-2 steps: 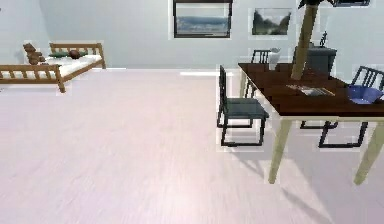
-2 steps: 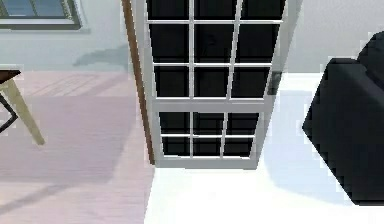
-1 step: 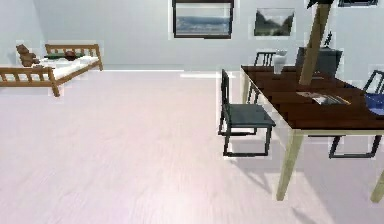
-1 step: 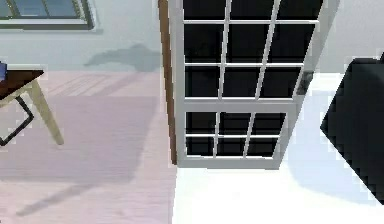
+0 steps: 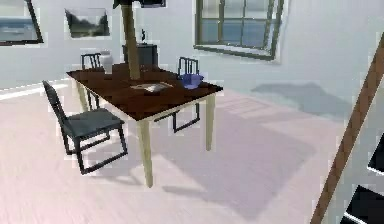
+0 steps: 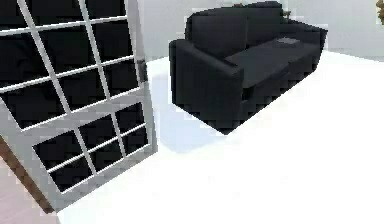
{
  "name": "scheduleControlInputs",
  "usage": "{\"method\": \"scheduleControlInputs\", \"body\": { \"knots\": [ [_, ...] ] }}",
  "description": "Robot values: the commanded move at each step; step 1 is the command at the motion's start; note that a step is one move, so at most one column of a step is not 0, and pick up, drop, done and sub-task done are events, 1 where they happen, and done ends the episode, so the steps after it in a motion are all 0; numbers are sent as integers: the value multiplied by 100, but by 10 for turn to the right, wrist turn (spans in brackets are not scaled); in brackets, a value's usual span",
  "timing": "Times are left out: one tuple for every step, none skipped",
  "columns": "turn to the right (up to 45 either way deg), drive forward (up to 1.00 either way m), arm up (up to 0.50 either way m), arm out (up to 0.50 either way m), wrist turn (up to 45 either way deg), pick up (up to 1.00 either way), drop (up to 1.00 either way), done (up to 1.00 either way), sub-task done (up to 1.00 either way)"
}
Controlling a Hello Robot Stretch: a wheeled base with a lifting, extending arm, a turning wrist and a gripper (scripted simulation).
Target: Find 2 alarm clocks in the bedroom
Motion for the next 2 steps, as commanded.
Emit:
{"method": "scheduleControlInputs", "body": {
  "knots": [
    [450,0,0,0,0,0,0,0,0],
    [0,5,0,0,0,0,0,0,0]
  ]
}}
